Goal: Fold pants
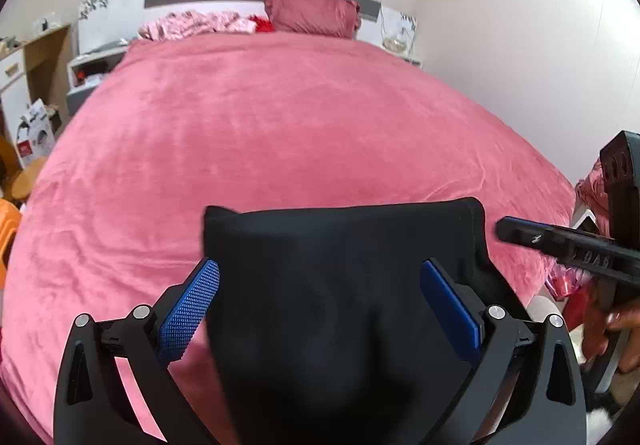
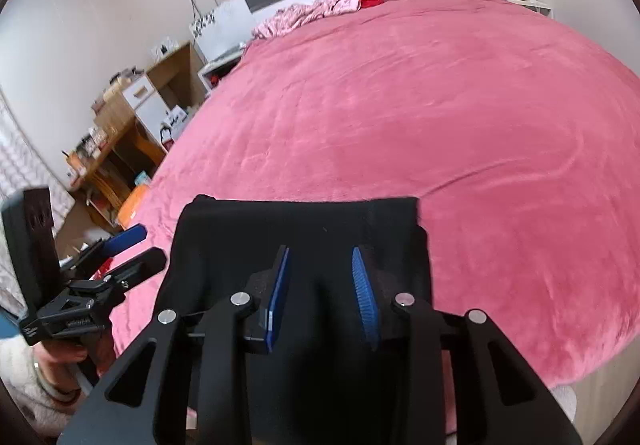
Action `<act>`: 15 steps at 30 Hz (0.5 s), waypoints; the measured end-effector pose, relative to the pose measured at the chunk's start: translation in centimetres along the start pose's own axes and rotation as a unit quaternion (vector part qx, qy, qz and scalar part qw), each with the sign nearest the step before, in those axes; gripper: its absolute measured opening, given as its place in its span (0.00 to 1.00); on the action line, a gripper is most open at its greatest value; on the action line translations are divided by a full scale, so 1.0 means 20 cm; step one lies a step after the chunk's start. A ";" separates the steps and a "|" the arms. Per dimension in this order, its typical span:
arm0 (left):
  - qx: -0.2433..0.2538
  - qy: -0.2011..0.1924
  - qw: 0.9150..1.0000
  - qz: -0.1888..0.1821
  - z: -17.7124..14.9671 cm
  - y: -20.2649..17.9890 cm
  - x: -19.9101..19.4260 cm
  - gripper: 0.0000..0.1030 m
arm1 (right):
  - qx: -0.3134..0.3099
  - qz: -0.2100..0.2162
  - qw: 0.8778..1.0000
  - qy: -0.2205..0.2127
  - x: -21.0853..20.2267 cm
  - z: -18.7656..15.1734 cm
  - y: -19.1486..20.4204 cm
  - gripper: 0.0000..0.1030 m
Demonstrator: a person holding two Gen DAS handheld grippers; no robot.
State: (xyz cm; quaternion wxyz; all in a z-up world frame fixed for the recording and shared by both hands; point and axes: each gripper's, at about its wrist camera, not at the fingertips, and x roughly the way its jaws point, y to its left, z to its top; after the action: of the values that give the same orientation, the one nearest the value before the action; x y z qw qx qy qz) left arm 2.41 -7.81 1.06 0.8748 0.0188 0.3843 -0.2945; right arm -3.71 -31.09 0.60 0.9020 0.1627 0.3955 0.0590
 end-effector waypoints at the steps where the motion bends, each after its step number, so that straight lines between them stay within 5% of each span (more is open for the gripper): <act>1: 0.006 0.010 1.000 0.001 0.02 -0.02 0.04 0.96 | 0.006 0.003 1.000 0.007 0.05 0.02 0.01 0.30; 10: 0.081 0.087 0.990 0.075 0.05 -0.08 0.42 0.96 | -0.039 -0.039 0.998 0.028 0.33 0.05 0.00 0.28; 15: 0.033 0.095 0.994 0.038 0.04 0.03 0.57 0.97 | -0.068 -0.056 0.996 0.019 0.47 0.01 -0.05 0.28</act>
State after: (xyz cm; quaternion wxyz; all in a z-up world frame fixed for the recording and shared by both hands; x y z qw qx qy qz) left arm 9.38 -13.17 -6.33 0.8437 0.0899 0.4551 -0.2702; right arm 2.77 -29.94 -6.20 0.9050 0.0775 0.4165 0.0386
